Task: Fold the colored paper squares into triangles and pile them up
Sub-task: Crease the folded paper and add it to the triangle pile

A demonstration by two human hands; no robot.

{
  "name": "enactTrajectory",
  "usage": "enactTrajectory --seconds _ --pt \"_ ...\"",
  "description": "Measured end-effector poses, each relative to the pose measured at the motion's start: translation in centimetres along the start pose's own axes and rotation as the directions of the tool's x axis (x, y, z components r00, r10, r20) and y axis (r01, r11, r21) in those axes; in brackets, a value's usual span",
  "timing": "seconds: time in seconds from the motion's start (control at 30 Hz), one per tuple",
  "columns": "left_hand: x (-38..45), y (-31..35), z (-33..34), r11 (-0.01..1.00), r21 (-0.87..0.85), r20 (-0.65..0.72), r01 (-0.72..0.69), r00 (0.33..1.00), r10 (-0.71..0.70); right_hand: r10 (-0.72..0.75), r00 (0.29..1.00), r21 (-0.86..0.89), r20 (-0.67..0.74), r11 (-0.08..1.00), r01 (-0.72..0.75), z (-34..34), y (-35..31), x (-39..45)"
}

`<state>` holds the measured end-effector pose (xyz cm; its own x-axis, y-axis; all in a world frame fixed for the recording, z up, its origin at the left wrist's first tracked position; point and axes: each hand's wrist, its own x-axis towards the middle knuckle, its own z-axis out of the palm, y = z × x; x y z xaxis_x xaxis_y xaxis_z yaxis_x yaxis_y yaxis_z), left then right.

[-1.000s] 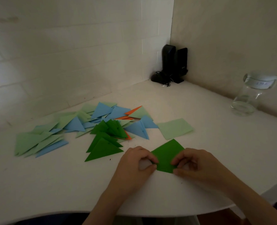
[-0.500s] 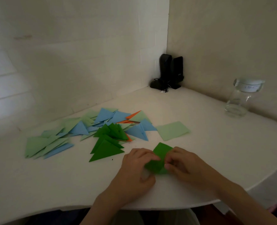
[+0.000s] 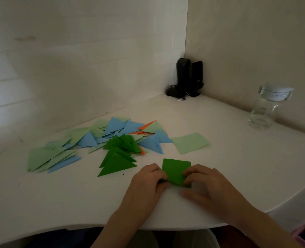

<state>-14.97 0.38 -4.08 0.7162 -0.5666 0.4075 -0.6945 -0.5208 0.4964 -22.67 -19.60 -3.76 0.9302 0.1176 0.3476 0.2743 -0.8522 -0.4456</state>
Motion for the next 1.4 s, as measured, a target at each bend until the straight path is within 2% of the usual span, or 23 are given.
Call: enactTrajectory --seconds 0.17,0.33,0.53,0.7,0.87,1.03,1.13,1.2,1.27,1.33,1.4 --pt "0.5 -0.3 0.6 0.995 0.095 -0.096 0.045 0.995 -0.036 0.063 0.98 -0.074 -0.187 0.994 -0.078 1.3 -1.4 0.3" --pt "0.7 -0.3 1.0 0.974 0.186 -0.186 0.13 0.978 -0.095 0.153 0.963 -0.048 -0.223 0.985 -0.167 1.8 -1.3 0.9" --pt "0.9 -0.4 0.7 0.964 0.172 -0.1 0.202 0.977 -0.187 0.252 0.949 -0.027 -0.191 0.965 -0.261 1.7 -0.9 1.0" --pt "1.4 -0.7 -0.4 0.96 0.083 0.026 0.268 0.962 -0.271 0.28 0.958 0.064 -0.067 0.959 -0.276 1.2 0.0 1.6" --pt "1.4 -0.9 -1.2 0.952 0.071 0.072 0.297 0.951 -0.302 0.276 0.961 0.117 0.021 0.954 -0.277 0.4 0.5 2.0" --pt "0.8 -0.1 -1.2 0.966 0.028 0.016 0.257 0.966 -0.257 0.248 0.959 0.206 0.134 0.94 -0.272 -0.7 0.9 2.0" --pt "0.2 1.7 0.0 0.992 0.032 -0.053 0.118 0.992 -0.116 0.233 0.934 0.211 0.27 0.933 -0.293 -2.1 1.3 2.6" --pt "-0.2 2.8 1.3 0.998 0.053 -0.063 0.034 0.998 -0.031 0.262 0.914 0.257 0.309 0.902 -0.346 -2.9 1.4 3.4" --pt "-0.6 3.4 2.0 0.993 0.114 -0.07 0.026 0.997 -0.019 0.314 0.922 0.251 0.226 0.896 -0.367 -3.3 1.0 3.9" --pt "-1.0 3.7 2.3 0.987 0.158 -0.064 0.036 0.998 -0.027 0.349 0.934 0.142 0.076 0.923 -0.357 -3.1 0.9 4.2" --pt "-1.2 3.8 2.1 0.98 0.199 -0.04 0.017 0.999 -0.009 0.363 0.931 0.058 0.027 0.93 -0.364 -2.4 0.4 4.5"
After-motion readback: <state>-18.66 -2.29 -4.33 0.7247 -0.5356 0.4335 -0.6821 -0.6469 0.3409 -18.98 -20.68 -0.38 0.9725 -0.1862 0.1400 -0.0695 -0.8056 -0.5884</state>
